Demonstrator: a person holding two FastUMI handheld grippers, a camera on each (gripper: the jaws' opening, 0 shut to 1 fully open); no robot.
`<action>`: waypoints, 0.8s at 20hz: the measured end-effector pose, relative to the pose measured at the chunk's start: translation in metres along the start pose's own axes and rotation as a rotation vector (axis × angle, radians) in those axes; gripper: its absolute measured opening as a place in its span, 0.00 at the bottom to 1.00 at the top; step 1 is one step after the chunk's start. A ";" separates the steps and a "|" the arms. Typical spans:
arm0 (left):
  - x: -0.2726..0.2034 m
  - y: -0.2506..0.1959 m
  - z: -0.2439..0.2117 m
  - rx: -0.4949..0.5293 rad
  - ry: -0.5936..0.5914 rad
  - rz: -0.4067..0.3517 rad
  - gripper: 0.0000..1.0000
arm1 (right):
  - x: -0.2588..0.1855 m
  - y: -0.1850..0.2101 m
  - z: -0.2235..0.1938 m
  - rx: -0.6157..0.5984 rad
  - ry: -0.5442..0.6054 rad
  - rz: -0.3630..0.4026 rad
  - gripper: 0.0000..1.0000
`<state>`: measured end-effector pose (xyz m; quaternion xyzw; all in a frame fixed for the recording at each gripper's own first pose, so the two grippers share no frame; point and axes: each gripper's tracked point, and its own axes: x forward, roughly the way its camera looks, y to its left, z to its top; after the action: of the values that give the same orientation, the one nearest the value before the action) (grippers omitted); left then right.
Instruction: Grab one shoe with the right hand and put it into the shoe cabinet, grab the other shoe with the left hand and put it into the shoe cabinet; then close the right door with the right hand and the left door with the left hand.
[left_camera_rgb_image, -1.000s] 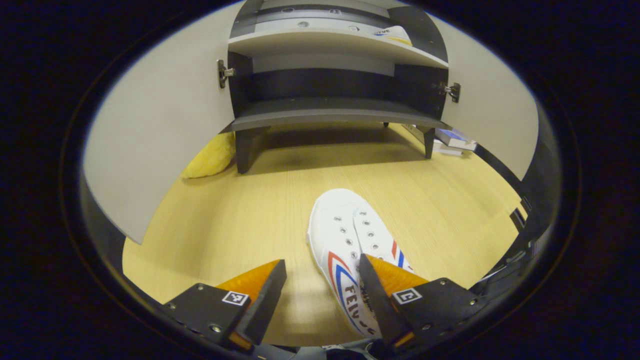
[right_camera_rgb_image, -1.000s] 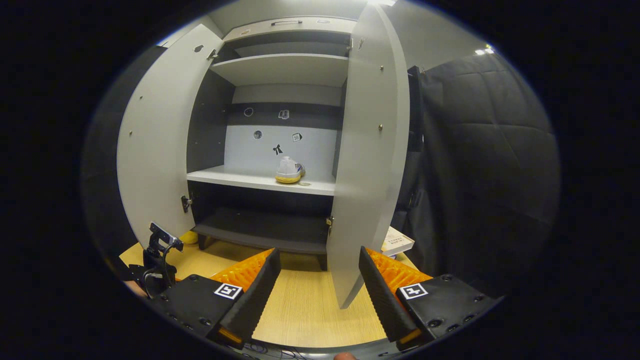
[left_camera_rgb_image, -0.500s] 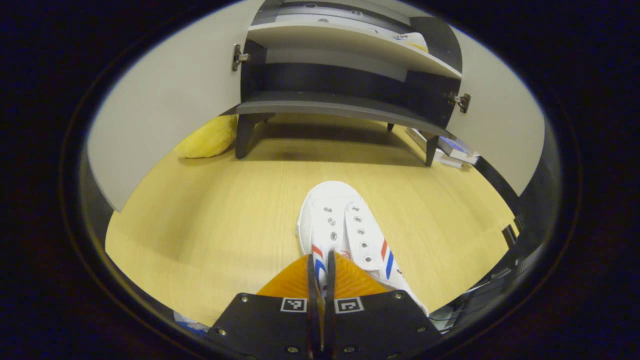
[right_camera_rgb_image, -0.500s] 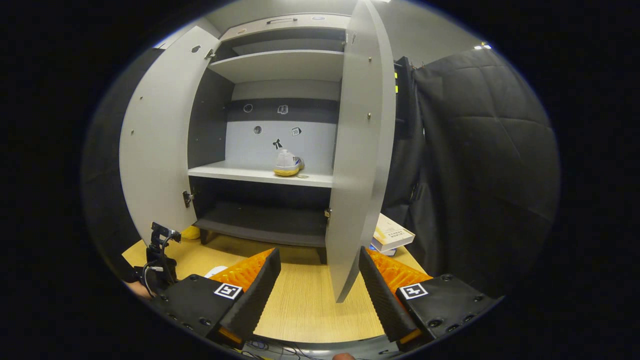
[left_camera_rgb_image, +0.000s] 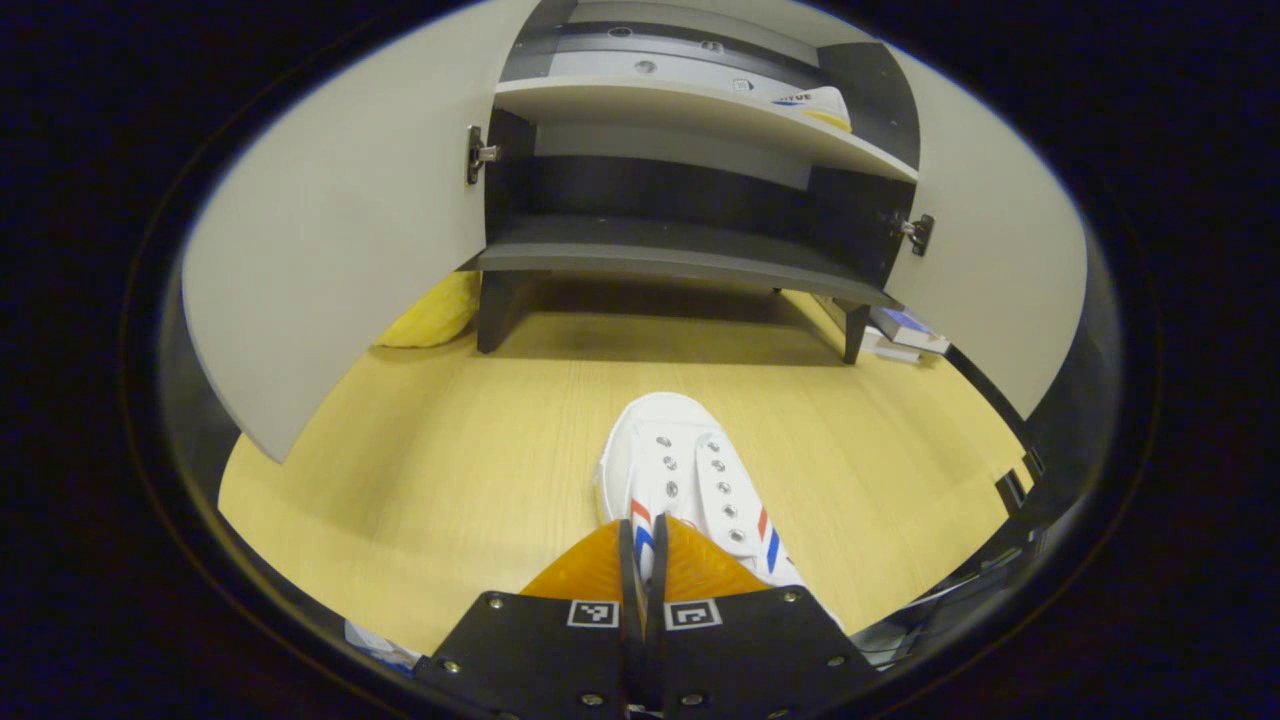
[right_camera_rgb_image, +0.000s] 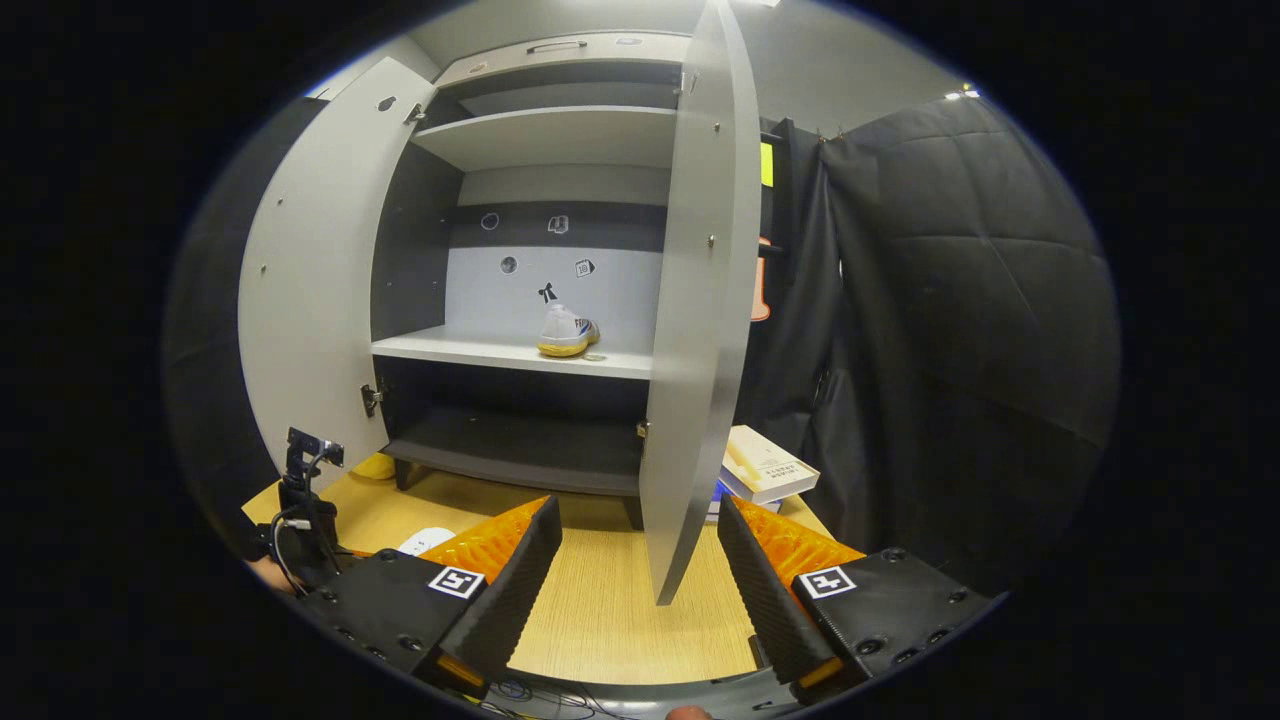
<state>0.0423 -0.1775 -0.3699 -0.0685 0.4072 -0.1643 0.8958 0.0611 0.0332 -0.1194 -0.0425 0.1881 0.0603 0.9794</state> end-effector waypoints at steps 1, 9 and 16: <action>-0.004 -0.001 0.007 0.003 -0.014 -0.005 0.01 | -0.001 0.000 0.001 0.002 -0.002 0.000 0.97; -0.034 -0.022 0.120 -0.004 -0.177 -0.054 0.02 | -0.003 0.002 0.013 -0.005 -0.035 0.003 0.97; -0.064 -0.040 0.215 0.031 -0.311 -0.079 0.02 | -0.008 0.001 0.006 0.020 -0.031 -0.007 0.97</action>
<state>0.1547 -0.1951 -0.1727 -0.0953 0.2578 -0.1931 0.9419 0.0563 0.0338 -0.1108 -0.0326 0.1735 0.0559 0.9827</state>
